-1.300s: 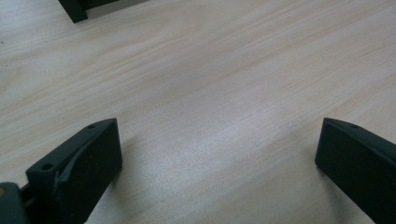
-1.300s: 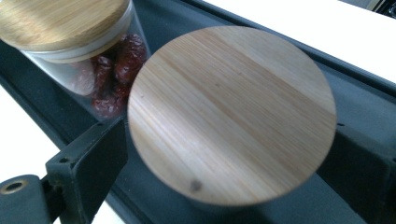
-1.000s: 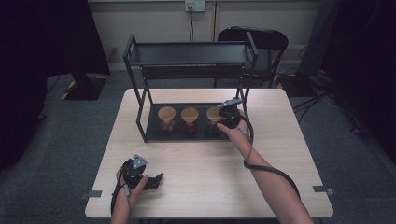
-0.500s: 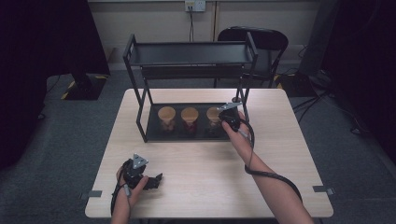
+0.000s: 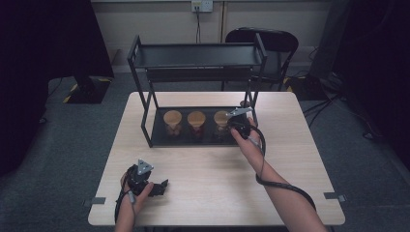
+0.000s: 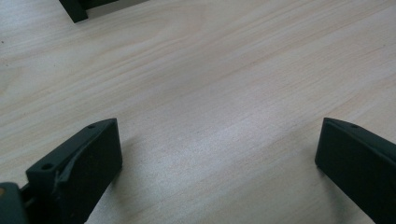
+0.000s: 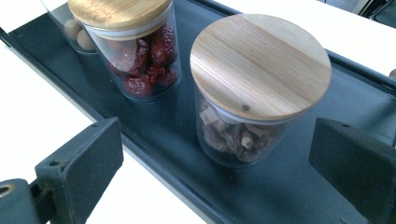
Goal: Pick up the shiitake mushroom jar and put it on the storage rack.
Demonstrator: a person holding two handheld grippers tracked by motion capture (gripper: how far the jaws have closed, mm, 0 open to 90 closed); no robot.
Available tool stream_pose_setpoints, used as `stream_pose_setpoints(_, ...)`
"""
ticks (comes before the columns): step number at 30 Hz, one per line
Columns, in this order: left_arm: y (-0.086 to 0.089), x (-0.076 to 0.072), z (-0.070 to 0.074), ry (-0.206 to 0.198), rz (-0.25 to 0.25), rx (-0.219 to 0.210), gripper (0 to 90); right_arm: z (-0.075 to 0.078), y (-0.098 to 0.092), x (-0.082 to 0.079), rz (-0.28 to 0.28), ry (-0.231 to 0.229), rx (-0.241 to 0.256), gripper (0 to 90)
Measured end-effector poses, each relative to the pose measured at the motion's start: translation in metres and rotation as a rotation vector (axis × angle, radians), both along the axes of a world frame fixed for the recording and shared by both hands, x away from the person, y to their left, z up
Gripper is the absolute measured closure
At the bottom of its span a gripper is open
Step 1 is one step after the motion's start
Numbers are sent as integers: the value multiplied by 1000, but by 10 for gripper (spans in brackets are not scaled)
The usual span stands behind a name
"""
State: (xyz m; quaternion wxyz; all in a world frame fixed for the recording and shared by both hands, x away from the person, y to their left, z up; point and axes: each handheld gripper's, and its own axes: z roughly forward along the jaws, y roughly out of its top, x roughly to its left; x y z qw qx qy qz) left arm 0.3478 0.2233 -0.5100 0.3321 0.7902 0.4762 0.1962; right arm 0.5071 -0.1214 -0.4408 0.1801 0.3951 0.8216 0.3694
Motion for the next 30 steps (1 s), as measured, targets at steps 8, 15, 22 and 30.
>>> stream_pose_setpoints(8, 0, 0, 0, 0, 0, 0, 2, 6, 0, -6, 4, -4, 11, 22)
stream_pose_setpoints(15, 0, 0, 0, 0, 0, 0, 2, 9, 0, -12, 16, -8, 9, 22)
stream_pose_setpoints(22, 0, 0, 0, 0, 0, 0, 2, 9, 0, -16, 26, -9, 12, 23)
stream_pose_setpoints(30, 0, 0, 0, 0, 0, 0, 2, 10, -1, -20, 33, -7, 15, 23)
